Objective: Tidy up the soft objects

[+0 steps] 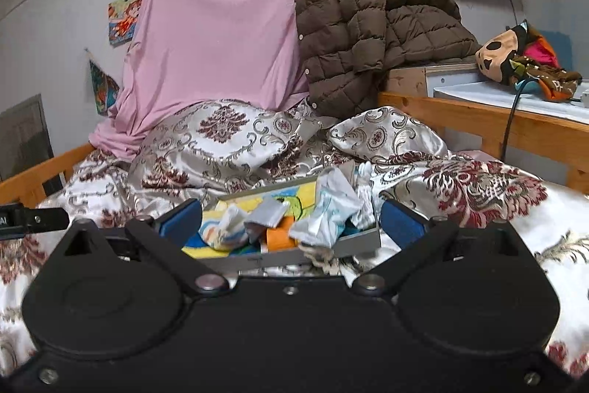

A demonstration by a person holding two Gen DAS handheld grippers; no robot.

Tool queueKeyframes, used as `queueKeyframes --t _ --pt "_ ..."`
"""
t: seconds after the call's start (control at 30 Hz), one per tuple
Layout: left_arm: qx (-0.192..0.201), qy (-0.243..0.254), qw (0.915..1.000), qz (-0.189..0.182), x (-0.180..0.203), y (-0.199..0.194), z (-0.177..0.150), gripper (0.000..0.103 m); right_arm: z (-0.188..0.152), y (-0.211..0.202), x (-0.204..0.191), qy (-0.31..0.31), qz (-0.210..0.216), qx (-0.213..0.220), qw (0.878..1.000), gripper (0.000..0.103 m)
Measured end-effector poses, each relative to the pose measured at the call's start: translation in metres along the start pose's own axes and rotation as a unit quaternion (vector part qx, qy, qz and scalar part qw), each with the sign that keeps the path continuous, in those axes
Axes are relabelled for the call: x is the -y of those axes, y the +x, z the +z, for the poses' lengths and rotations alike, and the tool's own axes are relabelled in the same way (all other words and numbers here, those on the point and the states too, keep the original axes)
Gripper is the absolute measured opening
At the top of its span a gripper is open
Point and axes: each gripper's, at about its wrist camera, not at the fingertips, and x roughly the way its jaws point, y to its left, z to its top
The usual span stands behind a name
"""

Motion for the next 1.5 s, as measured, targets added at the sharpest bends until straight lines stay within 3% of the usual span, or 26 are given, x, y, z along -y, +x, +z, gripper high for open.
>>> queueKeyframes --t 0.57,0.9,1.13,1.5 --pt "-0.027 -0.021 0.9994 0.006 -0.032 -0.047 -0.056 0.102 -0.046 -0.071 -0.056 -0.071 -0.021 -0.050 0.996 0.102" --pt "-0.050 0.002 0.9987 0.010 -0.031 -0.051 -0.081 0.102 -0.071 -0.090 -0.082 -0.091 -0.032 -0.085 0.992 0.102" --pt "-0.062 0.007 0.9979 0.017 -0.032 -0.046 -0.088 0.102 -0.087 -0.091 -0.087 -0.090 -0.039 -0.122 0.988 0.102" --pt "-0.072 0.020 0.9969 0.024 -0.029 -0.041 -0.093 0.102 -0.087 -0.082 -0.078 -0.085 -0.042 -0.142 0.985 0.102"
